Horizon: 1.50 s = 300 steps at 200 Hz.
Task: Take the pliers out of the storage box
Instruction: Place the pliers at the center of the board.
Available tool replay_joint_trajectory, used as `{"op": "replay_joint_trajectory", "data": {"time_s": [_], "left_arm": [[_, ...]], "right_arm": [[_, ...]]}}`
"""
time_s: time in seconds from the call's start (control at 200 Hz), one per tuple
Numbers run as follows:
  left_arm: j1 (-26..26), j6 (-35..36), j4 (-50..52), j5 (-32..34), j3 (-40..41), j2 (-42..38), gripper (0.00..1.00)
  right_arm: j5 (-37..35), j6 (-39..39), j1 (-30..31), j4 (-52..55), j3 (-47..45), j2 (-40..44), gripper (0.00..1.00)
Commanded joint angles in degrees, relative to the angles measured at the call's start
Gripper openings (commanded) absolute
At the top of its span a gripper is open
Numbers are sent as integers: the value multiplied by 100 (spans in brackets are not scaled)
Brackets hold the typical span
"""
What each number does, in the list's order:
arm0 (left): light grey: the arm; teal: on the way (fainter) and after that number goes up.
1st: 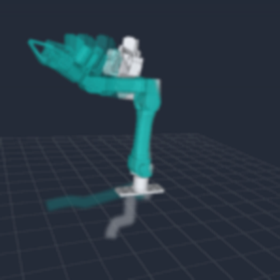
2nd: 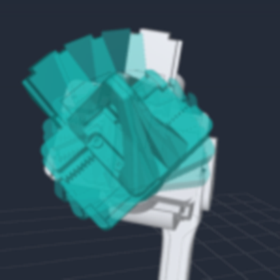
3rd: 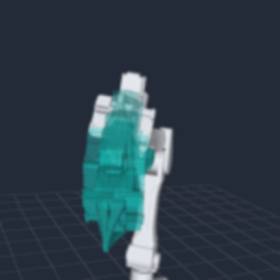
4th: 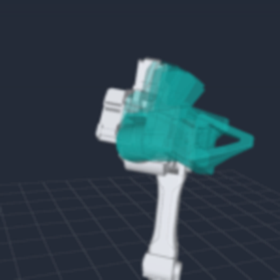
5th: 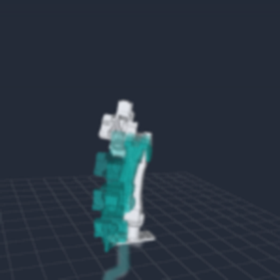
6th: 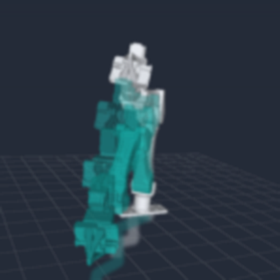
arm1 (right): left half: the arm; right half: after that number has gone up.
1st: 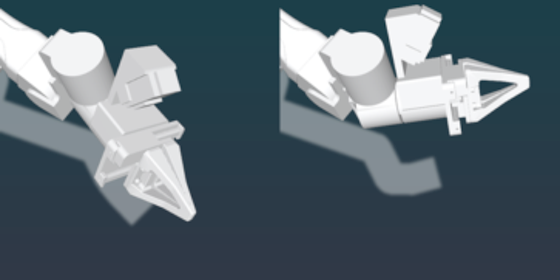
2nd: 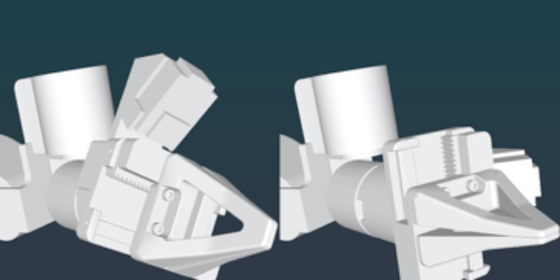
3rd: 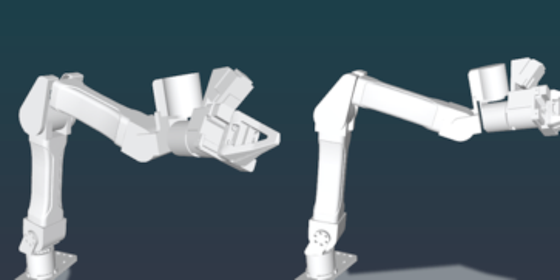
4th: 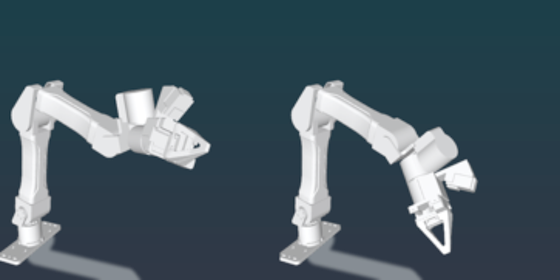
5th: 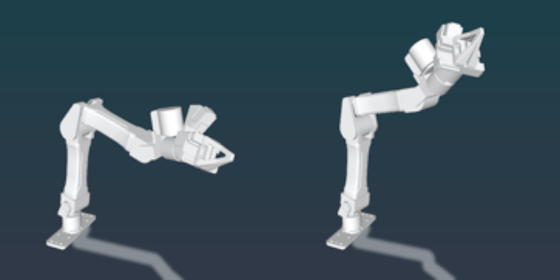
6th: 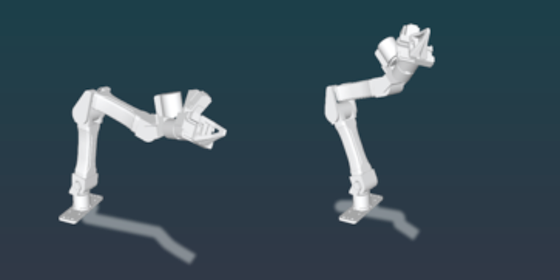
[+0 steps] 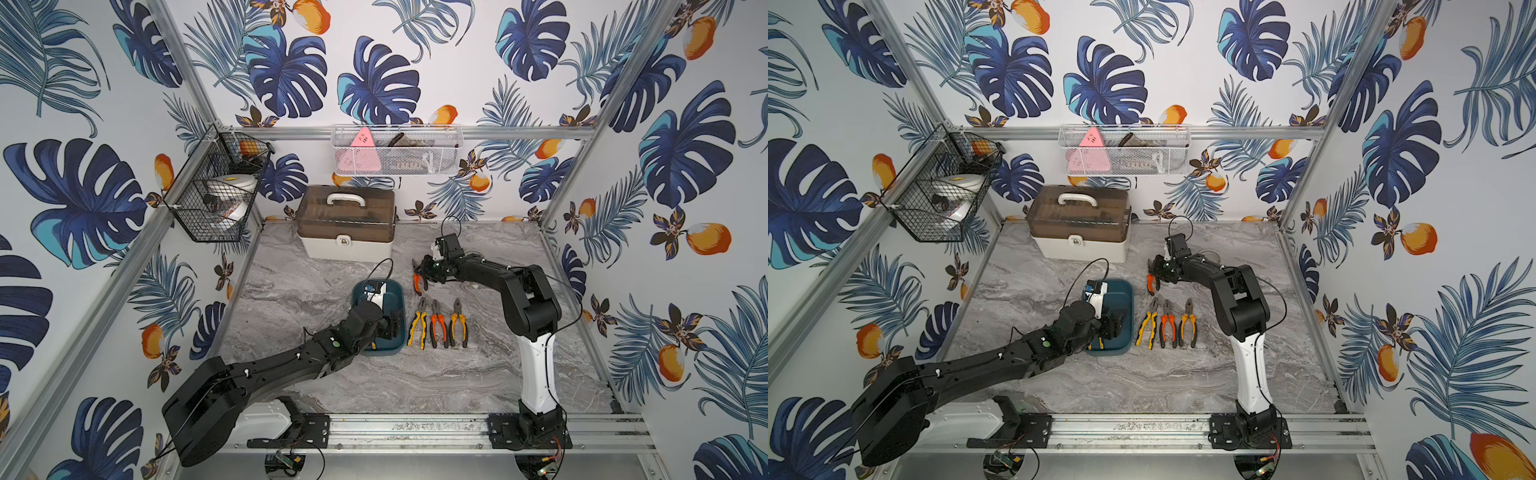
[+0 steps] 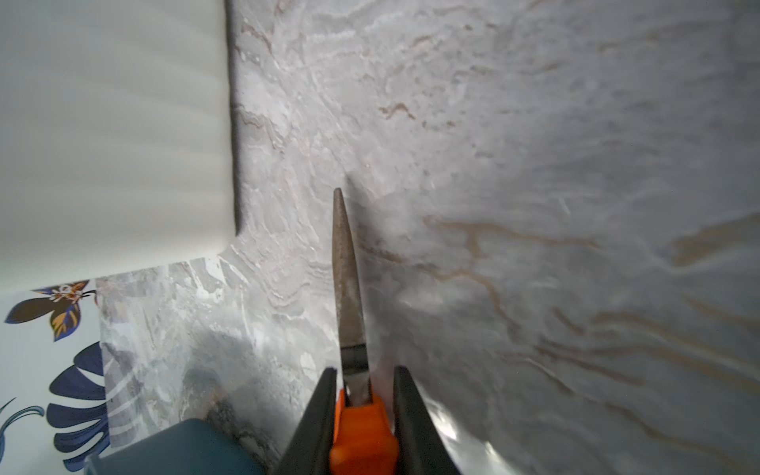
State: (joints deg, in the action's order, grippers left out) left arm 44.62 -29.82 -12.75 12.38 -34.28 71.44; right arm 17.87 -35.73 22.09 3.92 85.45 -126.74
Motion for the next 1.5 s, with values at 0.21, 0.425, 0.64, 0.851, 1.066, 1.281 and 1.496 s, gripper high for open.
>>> {"op": "replay_joint_trajectory", "data": {"time_s": [0.21, 0.425, 0.64, 0.851, 1.066, 1.281, 1.496], "left_arm": [[6, 113, 1, 43, -78, 25, 69], [11, 134, 33, 85, -79, 10, 69], [7, 126, 25, 42, -104, 54, 69], [9, 119, 34, 72, -96, 51, 69], [10, 144, 36, 68, -114, 72, 69], [4, 128, 26, 41, -116, 127, 69], [4, 141, 11, 45, -114, 90, 69]], "right_arm": [[0, -737, -98, -682, -495, -257, 0], [-49, -1026, -95, -1220, -971, -146, 0], [-182, -861, -99, -1098, -1189, 151, 9], [-214, -681, -99, -916, -1213, 235, 26], [-318, -599, -93, -805, -1266, 368, 46], [-296, -418, -94, -570, -1051, 390, 51], [-209, -137, -82, -174, -562, 331, 66]]}}
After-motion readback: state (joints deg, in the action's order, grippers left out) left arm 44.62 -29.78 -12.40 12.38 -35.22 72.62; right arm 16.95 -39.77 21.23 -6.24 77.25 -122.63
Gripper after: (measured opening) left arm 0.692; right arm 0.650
